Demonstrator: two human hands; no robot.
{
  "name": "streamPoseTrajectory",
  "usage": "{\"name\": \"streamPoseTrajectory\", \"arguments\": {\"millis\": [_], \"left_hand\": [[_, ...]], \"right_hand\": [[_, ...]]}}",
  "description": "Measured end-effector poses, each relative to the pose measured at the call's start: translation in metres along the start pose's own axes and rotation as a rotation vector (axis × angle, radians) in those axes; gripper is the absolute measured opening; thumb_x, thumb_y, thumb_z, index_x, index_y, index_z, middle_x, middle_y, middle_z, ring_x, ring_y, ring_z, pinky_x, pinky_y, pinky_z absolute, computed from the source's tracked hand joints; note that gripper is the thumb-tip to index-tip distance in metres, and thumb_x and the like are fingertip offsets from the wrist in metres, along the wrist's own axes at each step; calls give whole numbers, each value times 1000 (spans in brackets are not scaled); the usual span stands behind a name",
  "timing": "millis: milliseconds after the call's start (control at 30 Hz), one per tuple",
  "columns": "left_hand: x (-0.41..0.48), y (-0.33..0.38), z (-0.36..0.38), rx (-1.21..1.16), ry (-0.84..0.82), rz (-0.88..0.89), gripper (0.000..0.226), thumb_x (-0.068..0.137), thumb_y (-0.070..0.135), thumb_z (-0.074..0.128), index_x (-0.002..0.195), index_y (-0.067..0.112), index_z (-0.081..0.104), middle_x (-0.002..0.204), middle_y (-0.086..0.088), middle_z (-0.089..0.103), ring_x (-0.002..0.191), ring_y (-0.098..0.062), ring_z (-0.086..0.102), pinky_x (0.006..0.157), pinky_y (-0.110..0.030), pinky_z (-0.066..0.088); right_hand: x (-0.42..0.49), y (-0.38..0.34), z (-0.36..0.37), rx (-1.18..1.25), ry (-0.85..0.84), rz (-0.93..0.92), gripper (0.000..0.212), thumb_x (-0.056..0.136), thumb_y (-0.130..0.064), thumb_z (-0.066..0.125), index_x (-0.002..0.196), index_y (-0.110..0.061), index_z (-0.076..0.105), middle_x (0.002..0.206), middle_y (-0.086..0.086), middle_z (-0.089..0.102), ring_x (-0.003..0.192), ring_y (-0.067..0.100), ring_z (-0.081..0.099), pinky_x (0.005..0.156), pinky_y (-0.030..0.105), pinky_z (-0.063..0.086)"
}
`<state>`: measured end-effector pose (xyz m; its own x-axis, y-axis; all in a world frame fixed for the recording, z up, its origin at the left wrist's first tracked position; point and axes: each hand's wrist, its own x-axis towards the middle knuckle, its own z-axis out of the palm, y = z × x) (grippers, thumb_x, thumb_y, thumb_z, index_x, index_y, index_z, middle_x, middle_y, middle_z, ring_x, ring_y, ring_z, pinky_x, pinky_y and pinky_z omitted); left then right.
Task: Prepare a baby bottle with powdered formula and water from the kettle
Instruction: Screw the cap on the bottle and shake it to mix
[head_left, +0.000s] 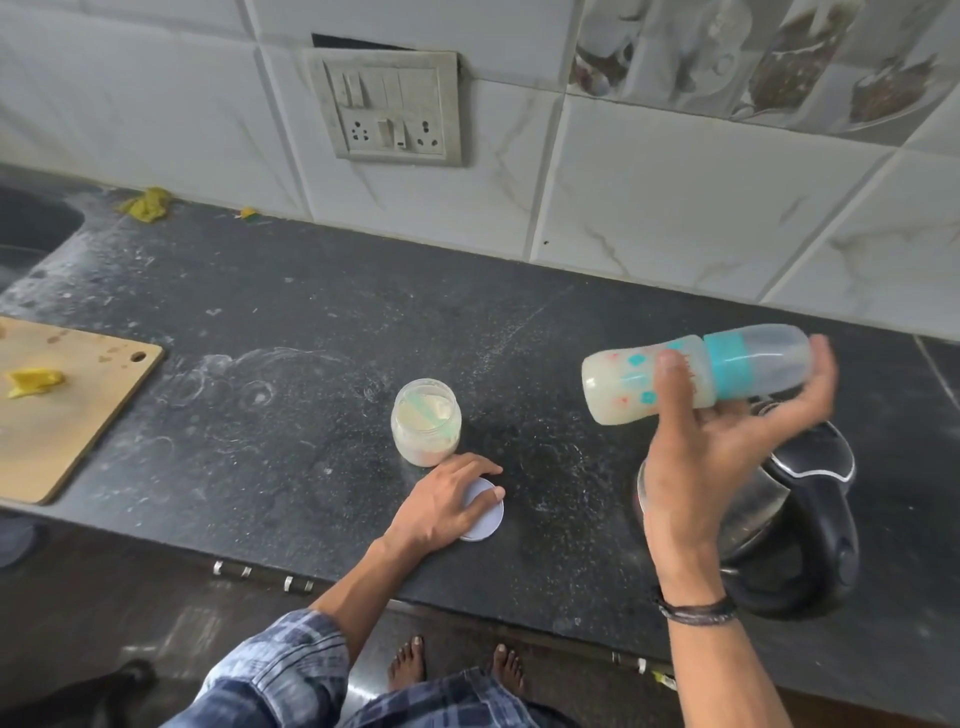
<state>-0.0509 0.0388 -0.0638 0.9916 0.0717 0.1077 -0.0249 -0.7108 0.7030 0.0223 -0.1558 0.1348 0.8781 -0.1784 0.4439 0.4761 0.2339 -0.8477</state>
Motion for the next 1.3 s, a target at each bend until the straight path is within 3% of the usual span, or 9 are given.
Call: {"name": "streamPoseTrajectory", "arguments": {"millis": [133, 333, 500, 667, 800, 933, 1000, 1100, 1300], "left_hand": [[-2, -1, 0, -3, -4, 0, 35, 100, 52, 54, 124, 28, 64, 126, 16, 61, 118, 0, 52, 98, -16, 36], [0, 1, -1, 7, -2, -9, 35, 101, 50, 55, 124, 26, 65, 127, 14, 62, 119, 0, 52, 97, -7, 30], [-2, -2, 0, -11, -10, -4, 36, 100, 53, 54, 125, 28, 64, 127, 15, 61, 119, 1, 51, 100, -19, 39], [0, -2, 1, -9, 6, -3, 38, 100, 54, 53, 124, 28, 64, 126, 15, 62, 119, 0, 53, 101, -21, 41], [-2, -3, 1, -11, -5, 8, 37, 100, 54, 54, 125, 28, 64, 127, 15, 61, 119, -1, 52, 101, -21, 41], [0, -1, 0, -1, -4, 1, 37, 100, 53, 54, 125, 28, 64, 127, 15, 61, 119, 0, 52, 99, -15, 37], [0, -3, 0, 3, 5, 0, 36, 100, 51, 56, 124, 27, 65, 126, 14, 62, 119, 0, 52, 98, -8, 32], [-2, -3, 1, -6, 3, 0, 35, 100, 50, 58, 124, 26, 66, 126, 14, 62, 118, -1, 53, 97, -2, 28], [0, -2, 0, -2, 5, -4, 34, 100, 49, 57, 125, 26, 65, 126, 15, 61, 119, 1, 52, 96, -2, 28]], "right_hand": [[-4, 5, -2, -166, -254, 155, 88, 85, -11, 87, 151, -28, 32, 125, -30, 63, 106, 14, 73, 85, 27, 60], [1, -2, 1, -50, -36, -112, 89, 95, -7, 79, 155, -11, 14, 139, -33, 54, 119, 10, 66, 92, 26, 58], [-7, 2, 0, -215, -304, 151, 88, 83, -19, 90, 148, -39, 35, 127, -25, 64, 103, 17, 75, 85, 38, 63], [-5, 3, 3, -54, -64, 27, 86, 91, -14, 83, 153, -26, 25, 134, -20, 64, 112, 14, 72, 87, 26, 61], [-5, 7, -1, -192, -298, 225, 85, 81, -18, 92, 145, -38, 40, 125, -17, 67, 100, 20, 76, 82, 35, 63], [-2, 5, -1, -19, -63, 92, 89, 89, -20, 84, 155, -20, 25, 127, -24, 67, 106, 7, 73, 84, 22, 59], [-1, 7, 1, -38, -82, 89, 88, 91, -13, 82, 155, -17, 23, 128, -23, 65, 107, 9, 72, 85, 23, 59], [-1, 3, 0, -118, -281, 199, 84, 82, -14, 90, 147, -32, 39, 125, -20, 66, 101, 17, 75, 81, 27, 61], [4, 0, 5, 8, -93, 88, 87, 91, -11, 82, 154, -16, 23, 129, -15, 67, 104, 9, 72, 85, 25, 59]]}}
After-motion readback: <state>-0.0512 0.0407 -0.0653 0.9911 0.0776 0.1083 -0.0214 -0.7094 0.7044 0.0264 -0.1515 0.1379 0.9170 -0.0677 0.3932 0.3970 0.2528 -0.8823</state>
